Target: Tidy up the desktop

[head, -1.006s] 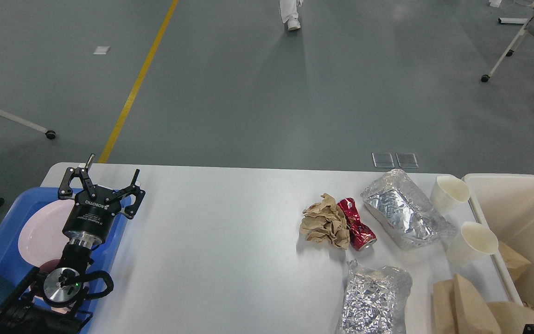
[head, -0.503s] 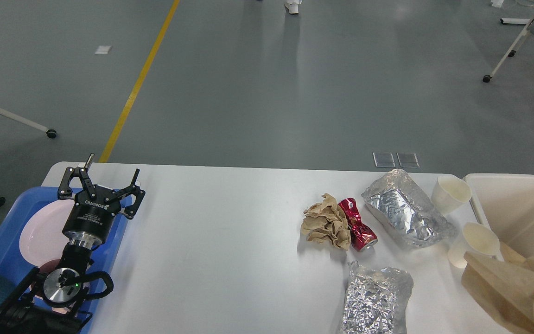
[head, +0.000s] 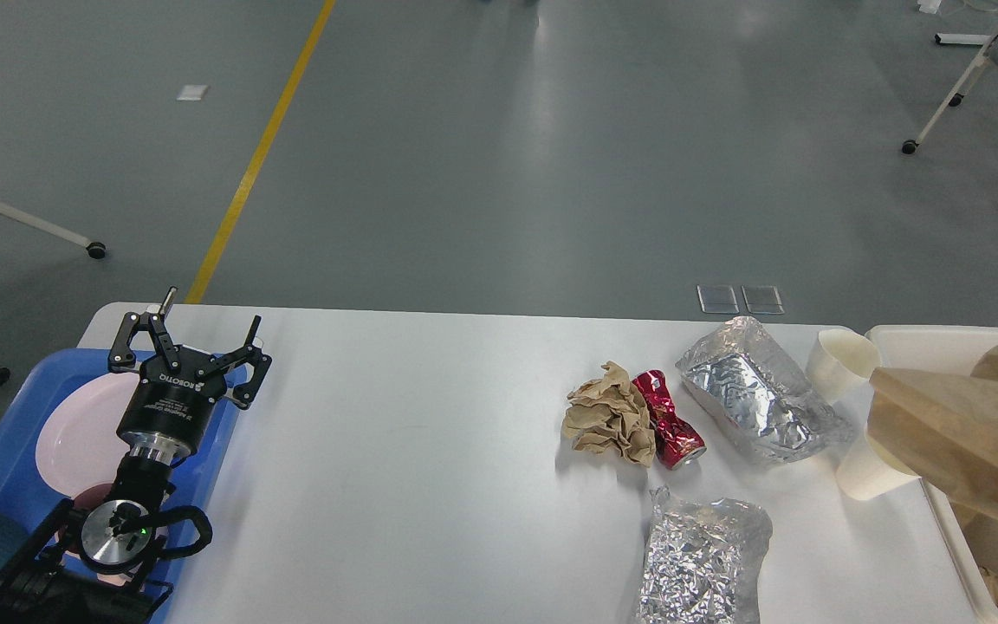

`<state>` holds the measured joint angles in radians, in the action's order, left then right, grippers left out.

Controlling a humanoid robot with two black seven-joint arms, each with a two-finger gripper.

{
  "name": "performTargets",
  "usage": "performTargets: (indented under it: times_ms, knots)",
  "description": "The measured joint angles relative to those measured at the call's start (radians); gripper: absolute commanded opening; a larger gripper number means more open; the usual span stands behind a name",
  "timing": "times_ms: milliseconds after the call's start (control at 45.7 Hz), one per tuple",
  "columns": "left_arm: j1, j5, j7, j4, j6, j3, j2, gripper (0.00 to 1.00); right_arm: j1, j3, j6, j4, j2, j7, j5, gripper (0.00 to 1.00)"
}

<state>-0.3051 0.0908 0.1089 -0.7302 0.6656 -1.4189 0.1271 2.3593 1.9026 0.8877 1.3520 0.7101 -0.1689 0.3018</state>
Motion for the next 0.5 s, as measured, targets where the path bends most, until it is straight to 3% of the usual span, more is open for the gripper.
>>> performTargets:
  times_ms: [197,503]
  knots:
    - [0.0,0.0,0.0,0.0,0.0,0.0,0.0,0.97,-0.028,-0.001,-0.082,-0.11,0.07,-0.005,-0.002,0.0]
    - [0.0,0.0,0.0,0.0,0.0,0.0,0.0,0.96,-0.366,-0.183,-0.572,-0.221,0.167,-0.008,0.014,0.0]
